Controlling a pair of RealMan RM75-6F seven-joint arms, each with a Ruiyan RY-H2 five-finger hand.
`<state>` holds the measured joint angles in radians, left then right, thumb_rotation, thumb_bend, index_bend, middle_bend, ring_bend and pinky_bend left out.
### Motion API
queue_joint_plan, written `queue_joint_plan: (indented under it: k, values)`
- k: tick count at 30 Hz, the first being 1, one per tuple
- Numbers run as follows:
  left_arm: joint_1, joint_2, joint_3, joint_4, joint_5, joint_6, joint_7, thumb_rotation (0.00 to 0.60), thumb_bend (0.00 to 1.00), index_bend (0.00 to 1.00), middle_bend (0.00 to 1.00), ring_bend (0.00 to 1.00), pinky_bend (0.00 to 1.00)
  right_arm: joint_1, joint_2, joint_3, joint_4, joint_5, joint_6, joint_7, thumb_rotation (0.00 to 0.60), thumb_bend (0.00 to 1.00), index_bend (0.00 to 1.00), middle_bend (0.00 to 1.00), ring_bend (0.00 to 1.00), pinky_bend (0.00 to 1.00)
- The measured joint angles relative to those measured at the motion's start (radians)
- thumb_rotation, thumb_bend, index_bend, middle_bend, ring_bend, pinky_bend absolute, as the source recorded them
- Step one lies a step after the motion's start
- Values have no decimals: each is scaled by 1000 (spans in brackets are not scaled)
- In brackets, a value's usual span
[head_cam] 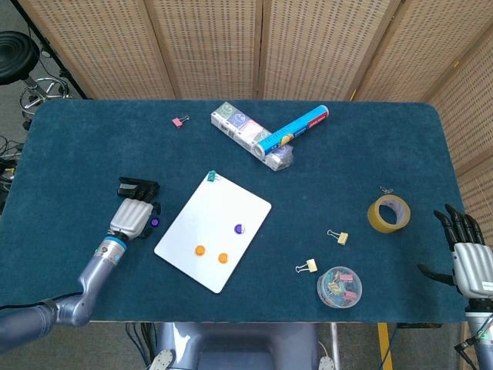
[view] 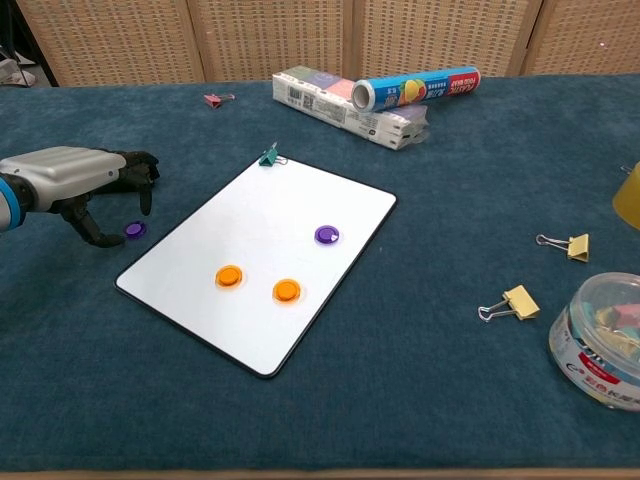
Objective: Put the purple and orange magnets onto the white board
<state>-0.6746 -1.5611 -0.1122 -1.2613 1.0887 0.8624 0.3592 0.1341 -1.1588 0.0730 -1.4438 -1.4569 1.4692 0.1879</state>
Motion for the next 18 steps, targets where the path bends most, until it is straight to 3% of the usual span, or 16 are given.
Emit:
queue_joint_plan:
  k: [18]
  values:
    - [-4, -34, 5, 32, -13, 5, 8, 600, 288, 447, 0, 0, 0, -6, 2, 9, -1, -4, -13, 9, 600, 34, 85, 0, 0, 0]
